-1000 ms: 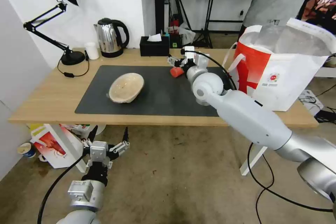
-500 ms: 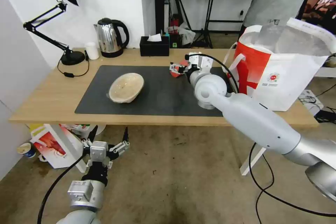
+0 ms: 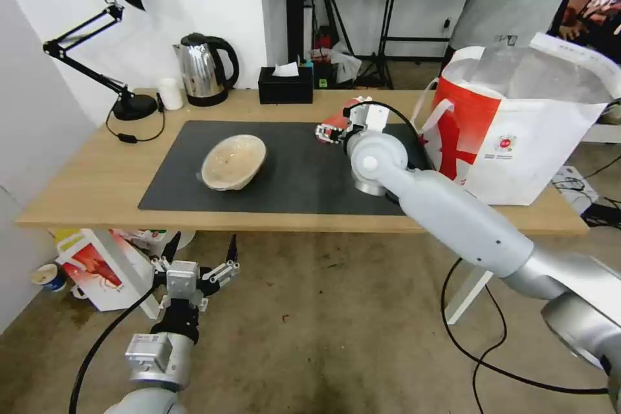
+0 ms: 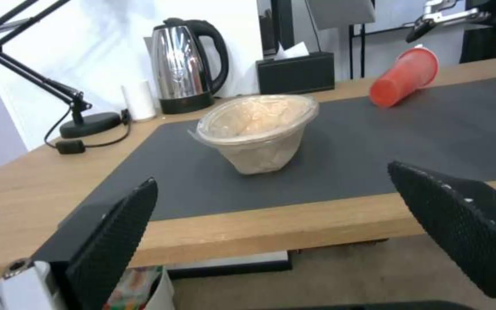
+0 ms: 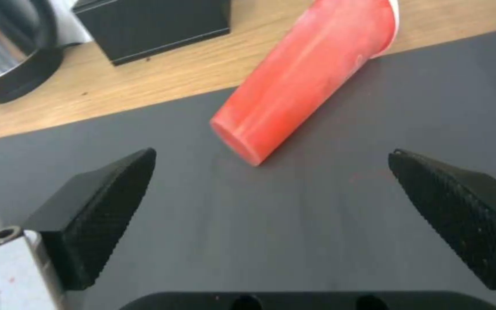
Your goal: Pick up the trash from the table and place it into the takeout bag.
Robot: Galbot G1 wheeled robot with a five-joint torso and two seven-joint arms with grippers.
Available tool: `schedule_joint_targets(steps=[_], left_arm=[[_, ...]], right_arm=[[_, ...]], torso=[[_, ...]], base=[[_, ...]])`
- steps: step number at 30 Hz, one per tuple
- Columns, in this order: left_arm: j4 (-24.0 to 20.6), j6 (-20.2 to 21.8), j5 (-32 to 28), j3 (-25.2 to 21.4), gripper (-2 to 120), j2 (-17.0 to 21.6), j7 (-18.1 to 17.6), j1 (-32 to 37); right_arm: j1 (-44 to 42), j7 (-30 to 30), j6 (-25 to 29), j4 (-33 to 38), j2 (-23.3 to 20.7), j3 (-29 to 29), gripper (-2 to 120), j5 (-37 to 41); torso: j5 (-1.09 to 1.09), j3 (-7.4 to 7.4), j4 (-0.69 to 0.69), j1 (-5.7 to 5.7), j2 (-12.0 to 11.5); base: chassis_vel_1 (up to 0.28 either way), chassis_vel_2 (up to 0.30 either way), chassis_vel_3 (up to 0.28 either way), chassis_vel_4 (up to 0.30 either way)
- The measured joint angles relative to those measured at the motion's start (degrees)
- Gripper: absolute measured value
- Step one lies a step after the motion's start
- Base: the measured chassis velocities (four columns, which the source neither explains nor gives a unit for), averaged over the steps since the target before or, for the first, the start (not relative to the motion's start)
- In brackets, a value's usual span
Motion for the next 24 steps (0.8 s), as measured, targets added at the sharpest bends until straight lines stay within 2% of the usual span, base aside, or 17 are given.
schedule_joint_targets(steps=[16, 24], left_arm=[[0.00, 0.00, 0.00, 0.00, 100, 0.00, 0.00, 0.00], [0.00, 0.00, 0.00, 0.00, 100, 0.00, 0.00, 0.00]], right_arm=[[0.68, -2.91, 0.10, -11.92, 6.58, 4.43, 100, -4.88], [0.77, -3.71, 0.40, -14.49, 9.21, 5.25, 100, -6.94]], torso=[[0.00, 0.00, -0.01, 0.00, 0.00], [0.00, 0.00, 0.00, 0.01, 0.00]], base=[[0.000, 0.000, 0.000, 0.000], [0.000, 0.000, 0.000, 0.000]])
